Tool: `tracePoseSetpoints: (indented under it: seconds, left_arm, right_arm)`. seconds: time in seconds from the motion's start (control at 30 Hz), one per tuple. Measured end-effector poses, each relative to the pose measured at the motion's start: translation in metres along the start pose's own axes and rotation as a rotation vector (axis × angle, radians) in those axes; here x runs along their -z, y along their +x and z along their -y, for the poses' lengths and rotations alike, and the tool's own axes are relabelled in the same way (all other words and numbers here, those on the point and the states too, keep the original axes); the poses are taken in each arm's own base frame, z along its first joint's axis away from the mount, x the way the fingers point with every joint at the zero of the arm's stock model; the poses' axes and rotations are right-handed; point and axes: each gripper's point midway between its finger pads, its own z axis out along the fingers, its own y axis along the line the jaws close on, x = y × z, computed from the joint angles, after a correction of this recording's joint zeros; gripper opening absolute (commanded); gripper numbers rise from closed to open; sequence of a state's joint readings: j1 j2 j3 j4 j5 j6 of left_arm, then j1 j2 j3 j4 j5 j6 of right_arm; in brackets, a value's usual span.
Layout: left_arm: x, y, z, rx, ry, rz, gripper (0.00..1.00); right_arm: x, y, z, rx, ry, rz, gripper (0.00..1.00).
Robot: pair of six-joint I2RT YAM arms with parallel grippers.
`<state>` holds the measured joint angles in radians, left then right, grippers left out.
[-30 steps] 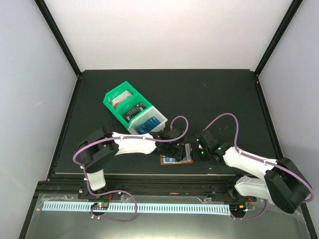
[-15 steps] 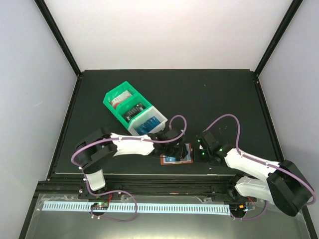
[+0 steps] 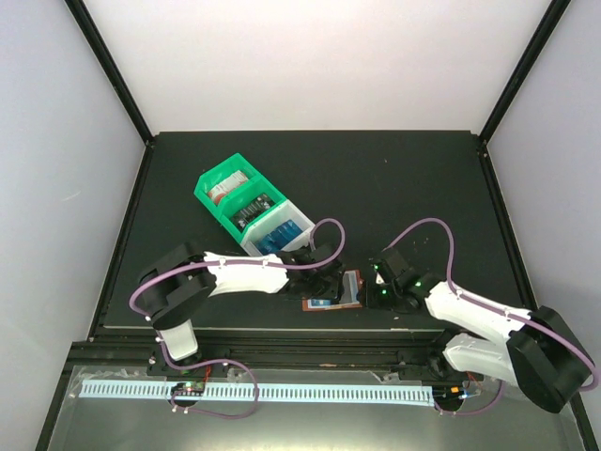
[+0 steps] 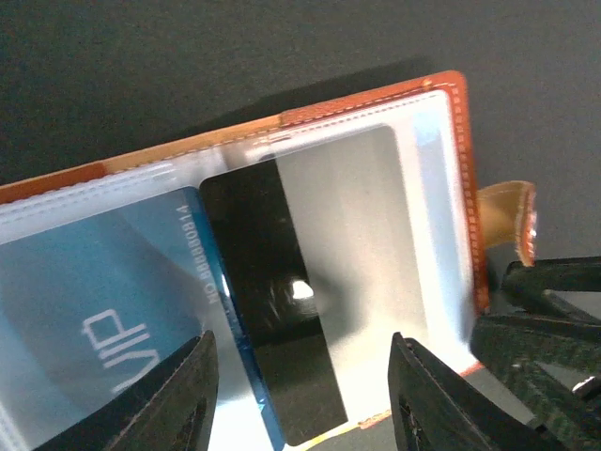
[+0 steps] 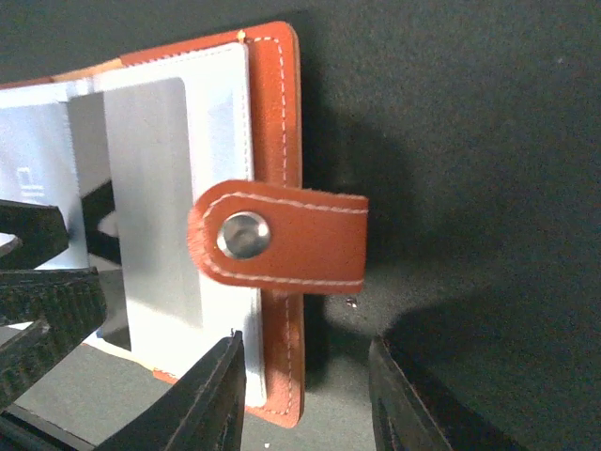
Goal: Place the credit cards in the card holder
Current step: Insert the credit card into the card holder.
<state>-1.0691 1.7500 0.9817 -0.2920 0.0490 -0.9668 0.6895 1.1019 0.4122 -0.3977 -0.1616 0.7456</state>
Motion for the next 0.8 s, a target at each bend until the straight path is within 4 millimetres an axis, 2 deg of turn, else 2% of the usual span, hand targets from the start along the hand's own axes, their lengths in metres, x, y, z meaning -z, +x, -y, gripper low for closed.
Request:
tracePoseSetpoints:
  seconds: [0.5,0.8]
  left_arm:
    - [-0.011,0.002,0.015,0.015,0.046,-0.049,0.43]
    - [-0.015,0.003,0.021,-0.014,0.099,-0.041,0.40]
  right_arm:
    - [-0.009,0.000,-0.011,0.008,-0.072,-0.005,0.37]
    - [-0.009,-0.001,-0.010,0.009,-0.070,0.004,0.37]
